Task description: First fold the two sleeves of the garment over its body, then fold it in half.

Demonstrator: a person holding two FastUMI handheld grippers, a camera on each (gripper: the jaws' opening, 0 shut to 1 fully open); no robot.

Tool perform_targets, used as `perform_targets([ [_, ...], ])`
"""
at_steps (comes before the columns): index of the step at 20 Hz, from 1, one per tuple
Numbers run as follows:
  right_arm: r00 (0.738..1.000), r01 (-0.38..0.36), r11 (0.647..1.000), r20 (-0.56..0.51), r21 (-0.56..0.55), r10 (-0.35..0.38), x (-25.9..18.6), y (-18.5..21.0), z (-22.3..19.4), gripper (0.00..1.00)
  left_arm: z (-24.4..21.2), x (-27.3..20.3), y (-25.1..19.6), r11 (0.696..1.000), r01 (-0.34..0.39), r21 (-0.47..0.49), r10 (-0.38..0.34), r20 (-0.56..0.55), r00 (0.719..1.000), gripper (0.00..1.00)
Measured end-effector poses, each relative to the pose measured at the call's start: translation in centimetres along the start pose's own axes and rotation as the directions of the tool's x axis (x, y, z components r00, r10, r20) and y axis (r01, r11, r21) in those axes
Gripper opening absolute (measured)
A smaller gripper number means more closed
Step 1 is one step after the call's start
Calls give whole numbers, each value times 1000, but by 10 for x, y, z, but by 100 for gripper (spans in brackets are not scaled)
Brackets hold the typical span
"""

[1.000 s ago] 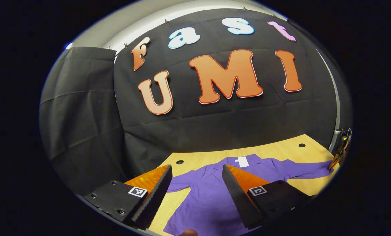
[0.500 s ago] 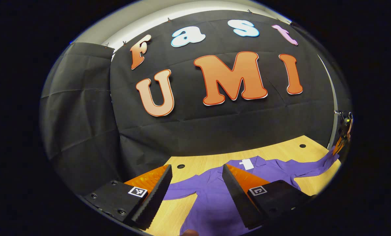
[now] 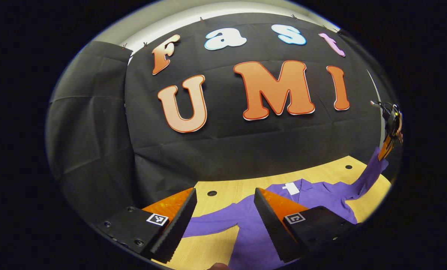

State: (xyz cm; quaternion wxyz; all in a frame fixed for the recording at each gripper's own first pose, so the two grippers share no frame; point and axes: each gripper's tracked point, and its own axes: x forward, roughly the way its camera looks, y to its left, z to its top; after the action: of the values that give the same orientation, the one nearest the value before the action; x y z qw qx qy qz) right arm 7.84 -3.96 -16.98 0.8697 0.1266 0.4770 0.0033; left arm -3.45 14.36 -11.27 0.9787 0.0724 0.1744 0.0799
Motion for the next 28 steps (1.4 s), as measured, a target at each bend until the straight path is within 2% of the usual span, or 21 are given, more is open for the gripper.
perform_targets([
  [6, 996, -80, 993, 38, -86, 84, -23, 94, -1, 4, -11, 16, 47, 1000, -7, 11, 7, -11, 1000, 96],
  [10, 992, -122, 981, 27, -151, 127, -27, 152, -11, 4, -24, 25, 84, 1000, -23, 12, 23, -29, 999, 96],
  [21, 960, -276, 918, -40, -286, 276, -27, 300, -41, 4, -63, 46, 176, 995, -98, 24, 100, -100, 990, 96],
  [24, 957, -286, 904, -38, -318, 289, -20, 327, -48, 6, -72, 51, 190, 993, -114, 27, 116, -114, 987, 96],
  [26, 936, -347, 895, -46, -280, 349, -26, 346, -52, 12, -78, 55, 197, 992, -120, 27, 123, -126, 984, 96],
  [27, 930, -360, 892, -32, -273, 366, -28, 352, -50, 18, -80, 58, 201, 992, -127, 27, 129, -132, 983, 96],
  [28, 925, -370, 888, -23, -273, 379, -30, 354, -49, 37, -83, 60, 205, 991, -132, 28, 134, -137, 981, 96],
])
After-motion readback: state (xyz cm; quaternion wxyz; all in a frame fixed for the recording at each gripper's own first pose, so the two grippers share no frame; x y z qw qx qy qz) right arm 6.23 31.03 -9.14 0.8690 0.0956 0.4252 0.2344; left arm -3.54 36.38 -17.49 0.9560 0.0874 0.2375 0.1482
